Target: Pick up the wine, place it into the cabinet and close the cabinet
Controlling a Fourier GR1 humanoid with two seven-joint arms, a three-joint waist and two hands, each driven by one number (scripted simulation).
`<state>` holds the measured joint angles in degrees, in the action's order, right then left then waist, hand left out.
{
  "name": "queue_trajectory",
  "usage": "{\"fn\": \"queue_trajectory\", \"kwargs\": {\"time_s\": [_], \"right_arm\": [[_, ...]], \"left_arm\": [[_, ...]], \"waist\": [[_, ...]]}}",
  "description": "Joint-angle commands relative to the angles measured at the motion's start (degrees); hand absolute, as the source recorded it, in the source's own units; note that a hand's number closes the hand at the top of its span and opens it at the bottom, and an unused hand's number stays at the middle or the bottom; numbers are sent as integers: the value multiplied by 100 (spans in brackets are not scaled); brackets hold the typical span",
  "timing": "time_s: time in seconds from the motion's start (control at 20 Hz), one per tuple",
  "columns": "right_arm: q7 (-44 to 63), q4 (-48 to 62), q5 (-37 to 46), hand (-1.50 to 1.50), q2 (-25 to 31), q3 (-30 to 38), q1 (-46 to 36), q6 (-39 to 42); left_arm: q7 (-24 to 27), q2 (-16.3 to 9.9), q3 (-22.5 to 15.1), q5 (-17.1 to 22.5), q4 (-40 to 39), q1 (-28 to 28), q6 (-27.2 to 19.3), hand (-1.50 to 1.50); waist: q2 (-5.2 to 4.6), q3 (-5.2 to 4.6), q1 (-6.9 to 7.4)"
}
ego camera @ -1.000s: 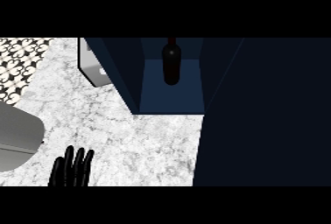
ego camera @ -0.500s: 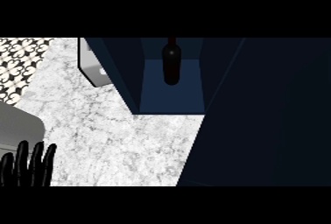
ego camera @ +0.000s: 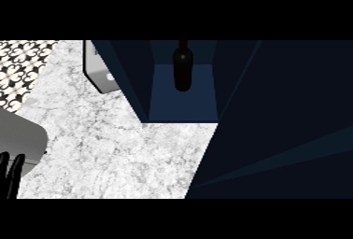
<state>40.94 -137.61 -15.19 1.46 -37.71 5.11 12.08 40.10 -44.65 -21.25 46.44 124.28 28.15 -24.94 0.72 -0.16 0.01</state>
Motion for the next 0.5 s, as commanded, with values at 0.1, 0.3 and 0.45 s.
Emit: {"fn": "queue_trajectory", "kwargs": {"time_s": [0.1,0.3,0.45], "right_arm": [[142,-671,1195,150,-142,-1445,-338,-1024],[250,-637,1702,150,-139,-1859,-785,-1612],[153,-296,1906,150,-135,-1736,-1374,-2025]], "left_arm": [[-46,-274,784,509,-274,202,746,-150],[-243,-417,1115,688,-199,230,885,-150],[-386,-276,1052,688,-191,13,786,-150]], "waist": [[7,-7,-25],[-2,-4,-20],[-38,-3,-4]]}}
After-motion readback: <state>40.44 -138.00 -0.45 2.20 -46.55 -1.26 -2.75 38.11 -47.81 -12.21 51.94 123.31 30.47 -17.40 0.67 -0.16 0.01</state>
